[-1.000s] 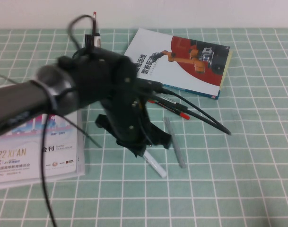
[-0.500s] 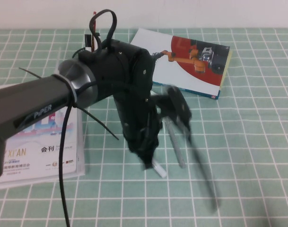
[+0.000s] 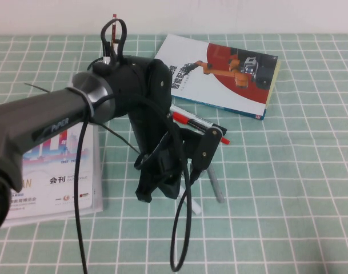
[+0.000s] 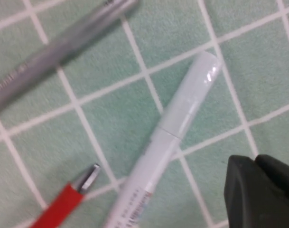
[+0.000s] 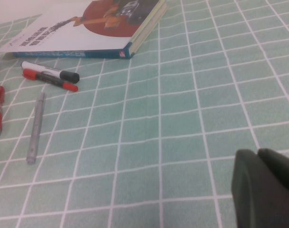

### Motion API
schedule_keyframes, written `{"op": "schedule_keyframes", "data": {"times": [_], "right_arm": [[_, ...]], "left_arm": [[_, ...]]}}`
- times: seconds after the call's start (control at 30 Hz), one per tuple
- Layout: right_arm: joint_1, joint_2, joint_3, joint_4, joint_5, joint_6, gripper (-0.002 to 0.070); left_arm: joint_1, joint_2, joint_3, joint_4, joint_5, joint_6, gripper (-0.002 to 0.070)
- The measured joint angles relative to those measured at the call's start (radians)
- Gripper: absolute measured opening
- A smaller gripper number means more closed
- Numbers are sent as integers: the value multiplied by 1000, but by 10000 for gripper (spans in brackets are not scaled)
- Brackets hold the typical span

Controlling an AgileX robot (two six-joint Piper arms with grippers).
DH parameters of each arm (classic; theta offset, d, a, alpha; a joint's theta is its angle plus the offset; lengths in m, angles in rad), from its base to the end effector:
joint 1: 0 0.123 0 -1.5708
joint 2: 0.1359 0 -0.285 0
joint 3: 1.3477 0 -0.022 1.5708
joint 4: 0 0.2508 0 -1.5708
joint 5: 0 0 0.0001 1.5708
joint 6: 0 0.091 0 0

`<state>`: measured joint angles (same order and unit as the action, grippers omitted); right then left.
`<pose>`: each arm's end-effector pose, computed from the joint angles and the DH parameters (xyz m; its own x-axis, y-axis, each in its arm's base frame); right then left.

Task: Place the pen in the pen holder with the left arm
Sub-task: Pick up the pen on the table

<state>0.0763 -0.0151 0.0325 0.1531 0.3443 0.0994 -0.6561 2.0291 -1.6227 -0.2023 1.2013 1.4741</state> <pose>0.0528 0.0087 0.1724 -0.2891 0.2195 -0.9318 -0.0575 0.9676 0.2458 0.3142 -0.2634 0.2121 0.4646 0.8640 -0.1941 0.8828 -0.4691 0.0247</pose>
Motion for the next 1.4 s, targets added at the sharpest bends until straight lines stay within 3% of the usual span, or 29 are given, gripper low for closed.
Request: {"op": "schedule_keyframes", "data": {"times": [0.1,0.17,0.33,0.47,0.97,1.4], "right_arm": [[0,0,0,0,0,0,-20],[0,0,0,0,0,0,-20],[0,0,0,0,0,0,-20],[0,0,0,0,0,0,-20],[0,0,0,0,0,0,-20],[0,0,0,0,0,0,-20]], "left_arm": [[2,16,-34,3,2,31,15],[6,24,-65,13,2,37,61],[25,55,-113,16,-15,41,255],[40,88,-116,42,-39,51,308],[44,148,-118,55,-56,104,317],[44,148,-118,11,0,105,213]]}}
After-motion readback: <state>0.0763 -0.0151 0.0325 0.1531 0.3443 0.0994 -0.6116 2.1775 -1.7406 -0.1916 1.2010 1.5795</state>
